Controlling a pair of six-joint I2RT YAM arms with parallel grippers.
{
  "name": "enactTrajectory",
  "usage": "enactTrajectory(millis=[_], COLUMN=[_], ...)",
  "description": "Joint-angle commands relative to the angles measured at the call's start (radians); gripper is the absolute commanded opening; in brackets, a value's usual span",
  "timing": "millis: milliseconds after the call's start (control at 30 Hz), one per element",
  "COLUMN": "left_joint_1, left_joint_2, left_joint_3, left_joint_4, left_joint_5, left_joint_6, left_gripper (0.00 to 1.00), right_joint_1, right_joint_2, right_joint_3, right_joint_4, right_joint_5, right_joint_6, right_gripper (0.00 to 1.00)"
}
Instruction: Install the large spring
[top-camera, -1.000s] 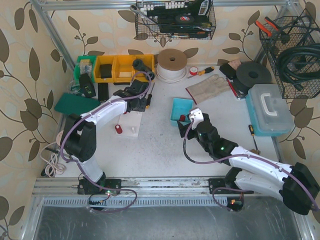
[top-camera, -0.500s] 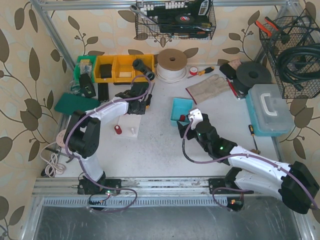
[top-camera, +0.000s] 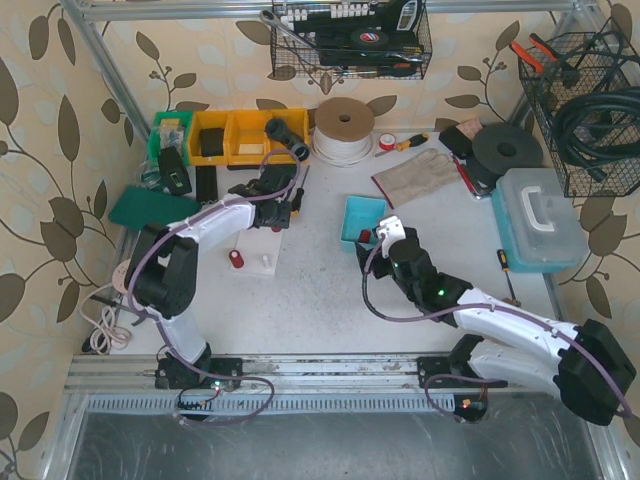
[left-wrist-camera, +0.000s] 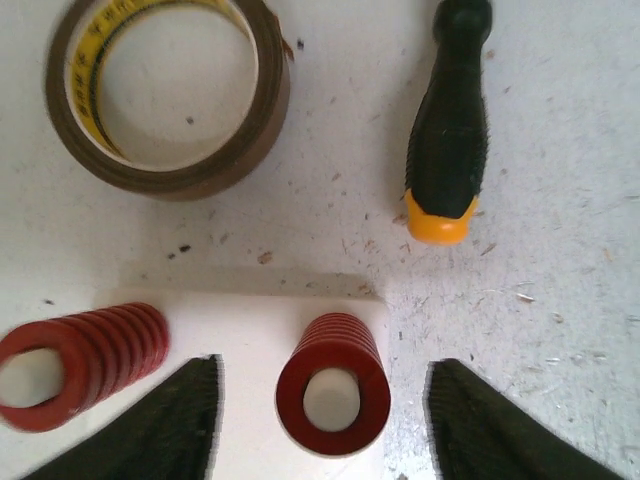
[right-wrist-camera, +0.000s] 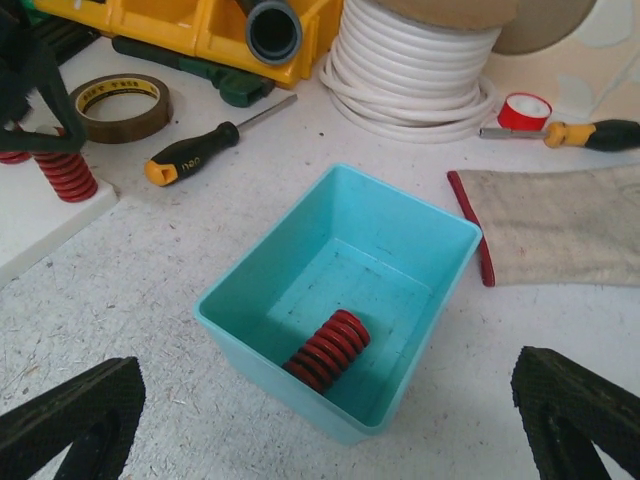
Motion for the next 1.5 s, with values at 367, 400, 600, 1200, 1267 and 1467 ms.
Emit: enactTrajectory(millis=[367,400,600,1200,1267,1467], left_joint_1=[0.008,0.008,0.009,0.008,0.009,0.008], left_joint_2=[-0.559,-0.601,-0.809,-0.898,-0.891,-0.886], left_joint_3=[-0.176,-0.209,-0.394,-0.395,-0.393,-0.391], left_joint_4=[-0.001,0.009,0.07,0.001,0.001,-0.006], left_joint_5=[0.022,0.03,0.096,0.194,0.197,0.189], left_joint_6=[0.033,0.028,-0.031,-0.039,-0.039,-0.036], left_gripper=[0.81,0.81,0.8,0.82,0.82,0.82], right_joint_1=[-0.151,-0.16,-0.192,-0.213,-0.215,-0.228], right_joint_2=[0.292,0.325,0.483,0.911,0.947,1.03], right_joint_3=[0.431,0.468,0.578,0.922,0.95,0.964], right_joint_4=[-0.533,-0.554,-0.637,-0.938,-0.962,-0.914], right_joint_5=[-0.105,-0.124,-0.172,-0.232,-0.226,-0.27], right_joint_6=[0.242,0.249,0.283,0.509,0.523,0.549], right_gripper=[0.8,0.77,0.53,0.52,0.51,0.46])
